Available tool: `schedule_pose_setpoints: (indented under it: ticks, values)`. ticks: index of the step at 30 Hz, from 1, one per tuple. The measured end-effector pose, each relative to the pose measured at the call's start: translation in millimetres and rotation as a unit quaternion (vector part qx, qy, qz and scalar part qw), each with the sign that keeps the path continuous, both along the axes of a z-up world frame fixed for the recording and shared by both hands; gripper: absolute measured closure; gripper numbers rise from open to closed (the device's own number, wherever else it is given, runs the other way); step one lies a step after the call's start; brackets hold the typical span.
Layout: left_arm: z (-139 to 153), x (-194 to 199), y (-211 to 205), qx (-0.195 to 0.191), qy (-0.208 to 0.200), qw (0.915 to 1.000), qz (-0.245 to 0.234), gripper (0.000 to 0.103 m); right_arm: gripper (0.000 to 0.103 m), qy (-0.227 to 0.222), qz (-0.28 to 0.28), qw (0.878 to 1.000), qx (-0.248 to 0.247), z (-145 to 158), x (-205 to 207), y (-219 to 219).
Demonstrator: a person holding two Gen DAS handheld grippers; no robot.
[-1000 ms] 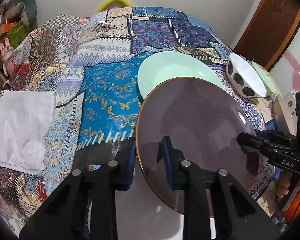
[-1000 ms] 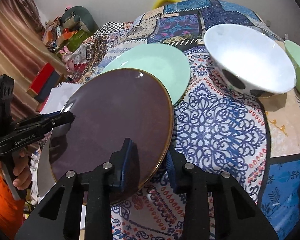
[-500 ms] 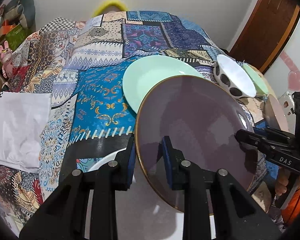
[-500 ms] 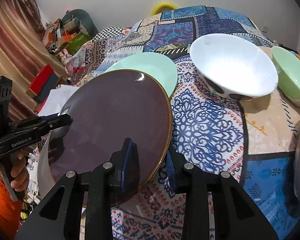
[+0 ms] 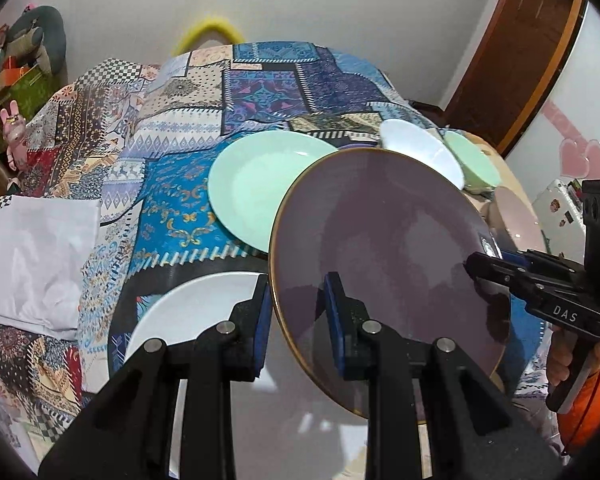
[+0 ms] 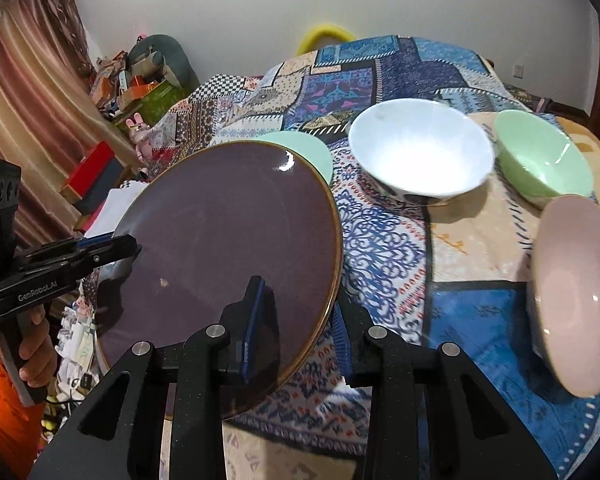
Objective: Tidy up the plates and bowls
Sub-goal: 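Lift the dark purple plate with both tools and carry it across the cloth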
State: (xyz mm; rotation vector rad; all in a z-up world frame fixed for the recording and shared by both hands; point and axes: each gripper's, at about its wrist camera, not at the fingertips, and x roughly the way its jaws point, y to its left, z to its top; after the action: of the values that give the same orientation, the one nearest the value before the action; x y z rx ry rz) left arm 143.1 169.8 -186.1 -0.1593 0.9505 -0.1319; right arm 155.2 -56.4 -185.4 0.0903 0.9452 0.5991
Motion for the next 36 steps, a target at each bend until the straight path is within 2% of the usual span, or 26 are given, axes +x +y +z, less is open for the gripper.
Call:
schedule_pose_setpoints:
  ticks: [14, 24, 36]
  values:
    - [20, -40, -52, -0.005, -0.005, 0.9999, -0.009, 0.078, 0.074, -0.017, -0.01, 1.0, -0.002, 11, -26, -40]
    - [7, -47, -90, 0.002, 0.012, 0.9998, -0.013, 0.078, 0.074, -0.007, -0.023, 1.0, -0.005, -2, -33, -69]
    - [-23, -37, -118, -0.004, 0.045, 0.9988, -0.021, 0.078, 0.074, 0.015, -0.033, 0.999, -0.015, -28, -30, -91]
